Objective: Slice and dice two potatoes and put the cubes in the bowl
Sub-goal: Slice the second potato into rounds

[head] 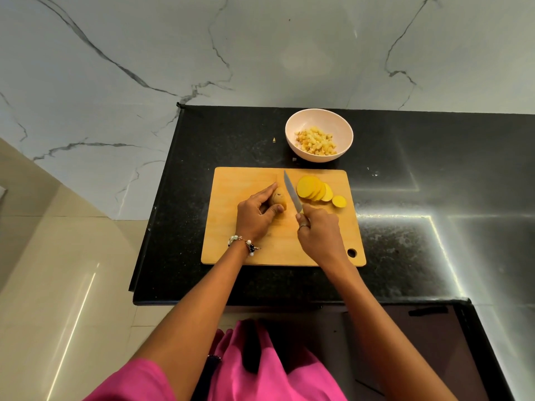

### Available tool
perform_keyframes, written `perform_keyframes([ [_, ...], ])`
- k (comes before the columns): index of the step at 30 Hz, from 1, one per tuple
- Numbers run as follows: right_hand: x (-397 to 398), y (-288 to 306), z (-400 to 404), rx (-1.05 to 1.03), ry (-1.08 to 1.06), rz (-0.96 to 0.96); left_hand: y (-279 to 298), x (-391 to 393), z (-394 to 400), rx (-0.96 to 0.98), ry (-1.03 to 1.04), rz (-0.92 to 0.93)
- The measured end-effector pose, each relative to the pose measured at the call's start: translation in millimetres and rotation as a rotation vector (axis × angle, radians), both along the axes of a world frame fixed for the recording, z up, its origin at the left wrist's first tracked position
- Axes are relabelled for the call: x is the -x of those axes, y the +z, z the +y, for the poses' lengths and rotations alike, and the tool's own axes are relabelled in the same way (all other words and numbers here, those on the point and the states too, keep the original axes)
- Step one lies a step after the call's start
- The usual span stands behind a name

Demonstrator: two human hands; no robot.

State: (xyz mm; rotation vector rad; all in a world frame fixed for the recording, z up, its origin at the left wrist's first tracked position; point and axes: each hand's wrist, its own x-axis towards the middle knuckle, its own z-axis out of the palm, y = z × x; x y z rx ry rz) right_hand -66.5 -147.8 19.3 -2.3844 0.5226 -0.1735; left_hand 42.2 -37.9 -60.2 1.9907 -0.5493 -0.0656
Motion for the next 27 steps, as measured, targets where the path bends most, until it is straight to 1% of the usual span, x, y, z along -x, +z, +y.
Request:
perform_keyframes([
  [4, 0, 2, 9, 0.118, 0.063, 0.118, 1, 0, 0, 0.019, 0.002, 0.012],
  [10, -2, 2, 16, 0.183, 0.057, 0.219, 1, 0, -1, 0.024, -0.003, 0.006],
  [17, 0, 5, 27, 0.234, 0.040, 0.240, 0, 1, -3, 0.011, 0.014, -0.020],
  [22, 4, 14, 37, 0.345, 0.025, 0.237, 0, 1, -4, 0.011, 0.018, -0.023],
  [27, -1, 23, 47, 0.418, 0.059, 0.216, 3, 2, -5, 0.004, 0.042, -0.032],
])
